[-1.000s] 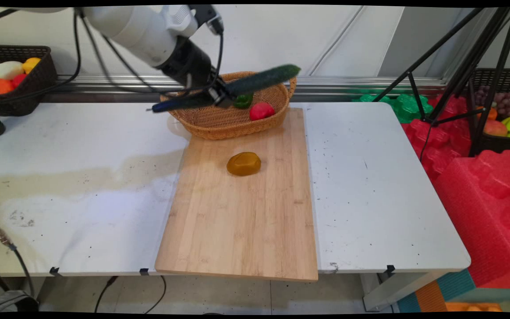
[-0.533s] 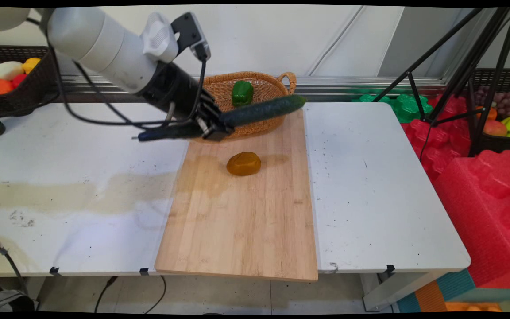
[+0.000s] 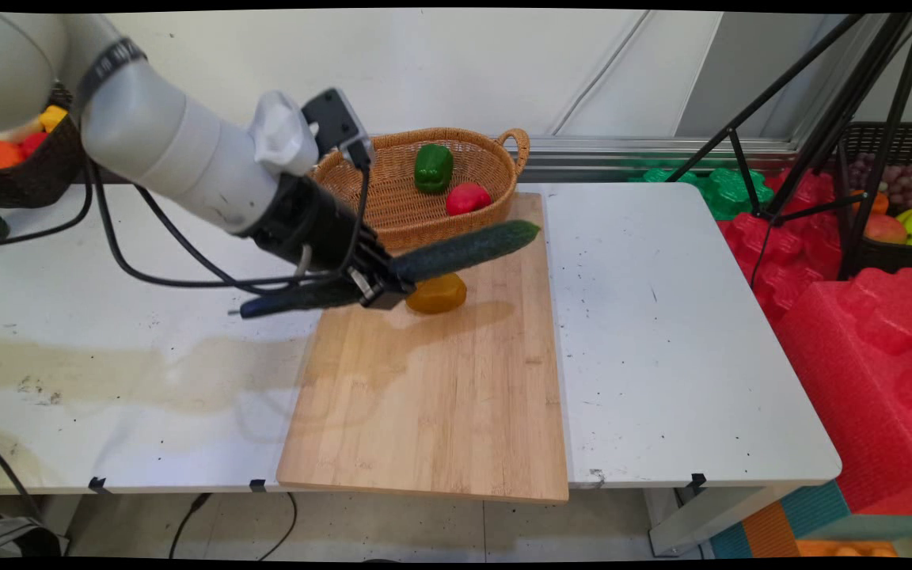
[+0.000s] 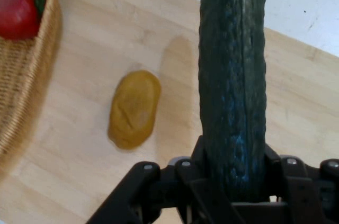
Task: Place the picked object on the cutting board
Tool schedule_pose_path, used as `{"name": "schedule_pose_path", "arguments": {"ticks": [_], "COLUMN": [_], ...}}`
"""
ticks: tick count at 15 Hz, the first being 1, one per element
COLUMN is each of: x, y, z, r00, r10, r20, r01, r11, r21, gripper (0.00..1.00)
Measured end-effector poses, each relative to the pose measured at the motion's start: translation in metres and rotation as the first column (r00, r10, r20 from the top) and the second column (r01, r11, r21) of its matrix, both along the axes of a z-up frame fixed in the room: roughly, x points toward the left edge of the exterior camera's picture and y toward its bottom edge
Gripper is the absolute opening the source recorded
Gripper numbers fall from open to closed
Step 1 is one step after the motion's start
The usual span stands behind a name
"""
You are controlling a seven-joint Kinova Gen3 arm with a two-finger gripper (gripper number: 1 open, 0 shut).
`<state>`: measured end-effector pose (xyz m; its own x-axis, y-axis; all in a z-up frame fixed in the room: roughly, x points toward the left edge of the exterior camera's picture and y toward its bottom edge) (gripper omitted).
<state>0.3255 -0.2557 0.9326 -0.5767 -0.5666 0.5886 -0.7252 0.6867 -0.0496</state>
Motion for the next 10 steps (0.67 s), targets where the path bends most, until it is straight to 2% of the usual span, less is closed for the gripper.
{"name": "schedule_pose_path", "arguments": {"ticks": [5,10], "x": [-0.016,-0.028], "y": [0.005,0.004], "z": [-0.030,-0.055], "r00": [0.999,0.997], "r10": [0.051,0.075], "r20": [-0.017,-0.025], "r01": [-0.050,-0.073], "r11": [0.998,0.995], "r21": [0.049,0.071], "gripper": [0.00,0.00]}}
